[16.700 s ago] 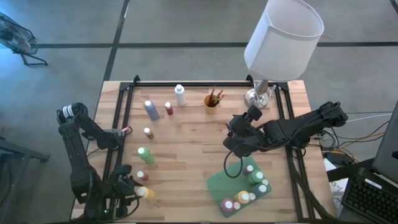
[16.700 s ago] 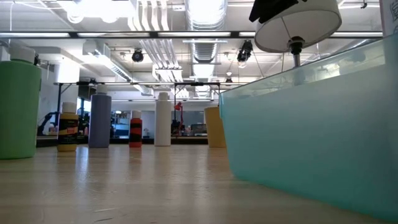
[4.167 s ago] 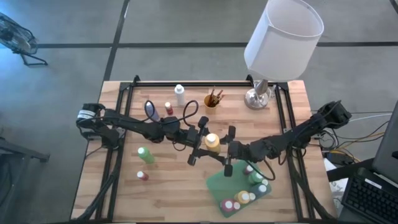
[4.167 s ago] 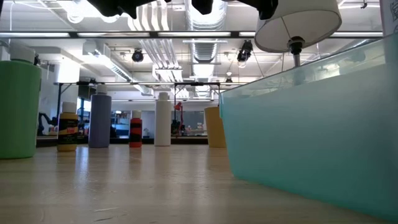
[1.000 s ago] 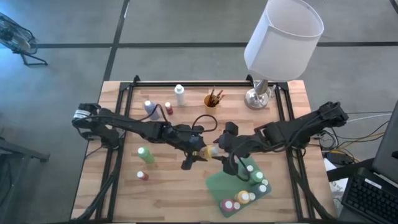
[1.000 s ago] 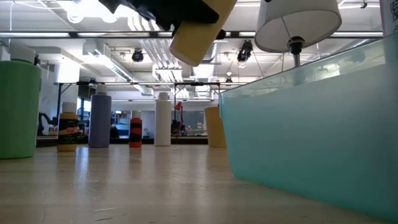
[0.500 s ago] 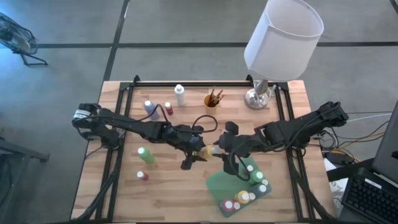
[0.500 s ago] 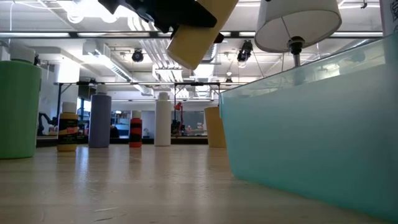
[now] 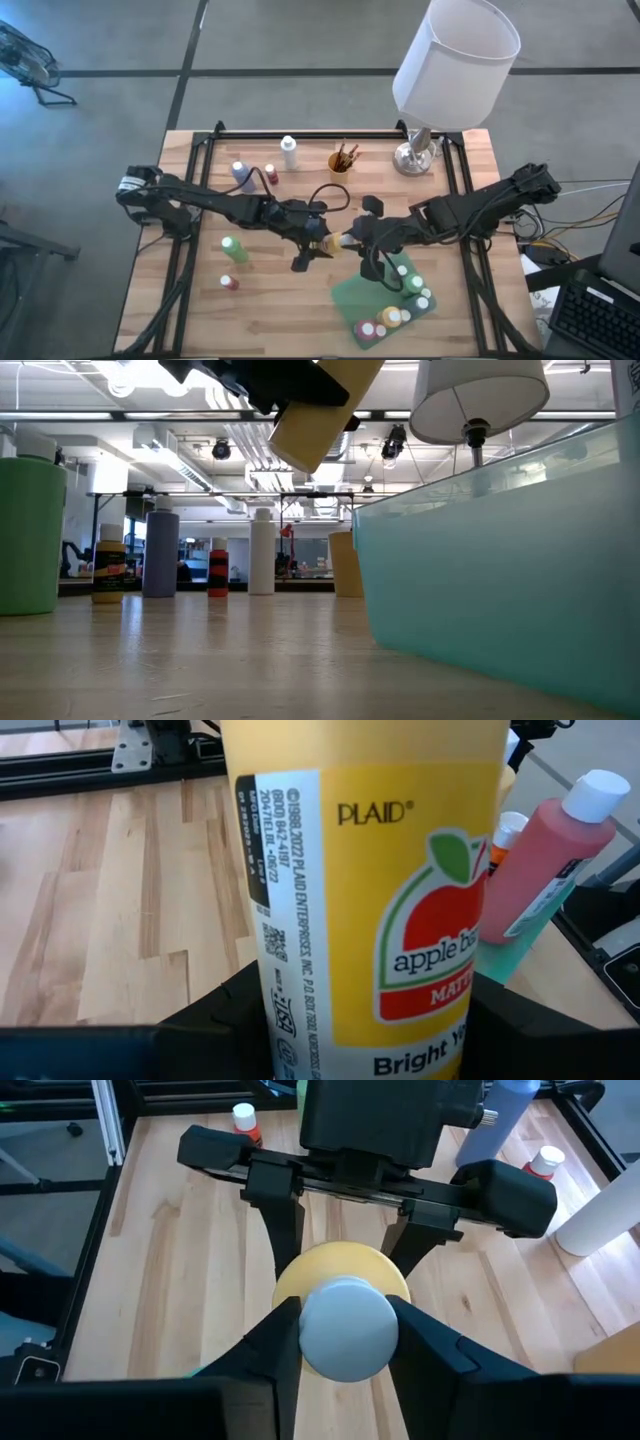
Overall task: Pick & Place Paint Supplies
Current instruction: Put the yellow paint bottle into the green bin
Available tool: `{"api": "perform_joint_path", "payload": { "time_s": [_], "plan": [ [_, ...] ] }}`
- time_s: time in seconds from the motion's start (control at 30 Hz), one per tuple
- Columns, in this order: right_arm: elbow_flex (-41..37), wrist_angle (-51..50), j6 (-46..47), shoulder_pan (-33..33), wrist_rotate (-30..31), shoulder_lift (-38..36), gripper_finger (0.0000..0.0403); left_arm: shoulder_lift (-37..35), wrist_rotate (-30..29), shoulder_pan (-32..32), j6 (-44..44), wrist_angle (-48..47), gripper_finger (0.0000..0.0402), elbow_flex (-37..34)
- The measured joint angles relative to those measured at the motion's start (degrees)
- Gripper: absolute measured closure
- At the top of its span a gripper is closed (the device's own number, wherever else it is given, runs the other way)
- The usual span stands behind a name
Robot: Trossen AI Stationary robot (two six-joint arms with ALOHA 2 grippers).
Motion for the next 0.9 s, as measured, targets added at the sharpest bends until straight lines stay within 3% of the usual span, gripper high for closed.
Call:
{"api": "perform_joint_path", "payload": {
  "time_s": [0.9],
  "plan": [
    [0.0, 0.2, -0.2, 0.0, 0.0, 0.1, 0.0289, -0.1, -0.8, -0.1, -0.5, -0.6, 0.0182, 0.0]
  ]
}}
